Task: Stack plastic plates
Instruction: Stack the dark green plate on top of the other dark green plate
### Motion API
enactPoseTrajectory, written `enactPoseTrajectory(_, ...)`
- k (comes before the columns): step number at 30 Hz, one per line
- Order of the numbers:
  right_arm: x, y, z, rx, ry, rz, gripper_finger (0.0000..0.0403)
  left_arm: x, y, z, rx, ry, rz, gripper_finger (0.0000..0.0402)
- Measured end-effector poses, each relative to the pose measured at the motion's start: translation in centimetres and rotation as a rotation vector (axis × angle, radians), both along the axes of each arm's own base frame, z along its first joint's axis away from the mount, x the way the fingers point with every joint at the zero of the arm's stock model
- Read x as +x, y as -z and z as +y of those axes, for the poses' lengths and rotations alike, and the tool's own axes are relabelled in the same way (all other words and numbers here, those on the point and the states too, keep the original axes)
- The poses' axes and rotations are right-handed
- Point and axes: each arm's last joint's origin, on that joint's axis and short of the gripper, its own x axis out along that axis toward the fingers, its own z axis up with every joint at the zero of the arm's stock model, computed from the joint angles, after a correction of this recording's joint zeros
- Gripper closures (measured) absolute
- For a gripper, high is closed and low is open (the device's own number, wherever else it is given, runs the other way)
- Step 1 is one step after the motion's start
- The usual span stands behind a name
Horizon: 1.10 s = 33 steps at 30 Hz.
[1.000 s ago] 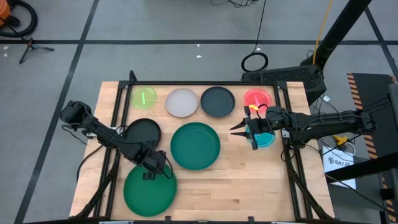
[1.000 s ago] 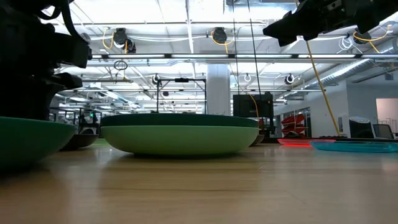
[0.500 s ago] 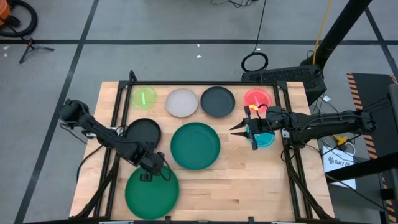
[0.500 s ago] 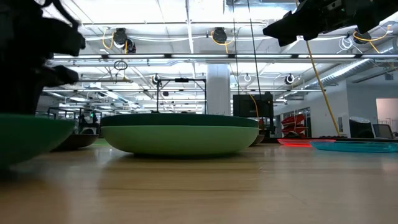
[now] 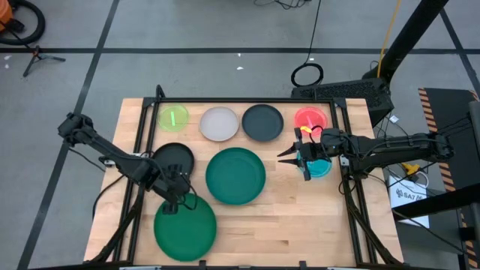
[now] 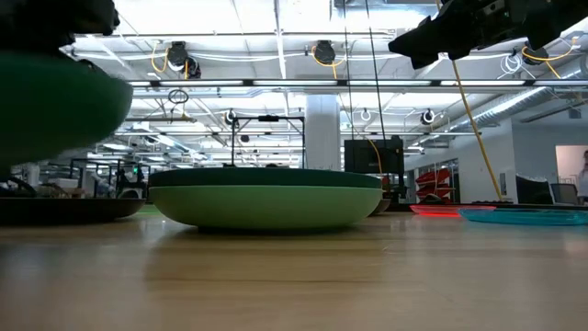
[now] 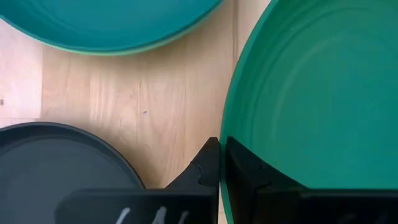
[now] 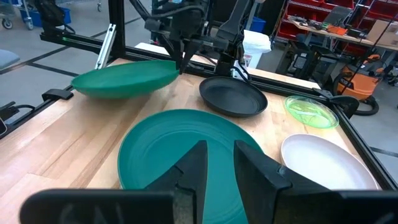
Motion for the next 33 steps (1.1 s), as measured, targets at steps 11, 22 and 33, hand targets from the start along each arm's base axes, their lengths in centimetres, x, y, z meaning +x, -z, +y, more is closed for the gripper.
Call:
enactPoseTrajectory(11, 0.0, 0.0, 0.0, 0.000, 0.000, 0.000, 0.0331, -1.0, -2.9, 1.8, -0.147, -0.239, -0.158, 0.0392)
enactPoseTrajectory(22, 0.0, 0.0, 0.0, -0.008, -0.001, -0.001, 0.0331, 1.0, -4.3, 6.1, -0.172, -0.610, -0.230, 0.0392)
enactPoseTrajectory(33, 0.0, 0.0, 0.0, -0.011, -0.002, -0.001, 0.0331, 2.6, -3.1, 11.0, -0.169, -0.832, -0.184, 0.0392)
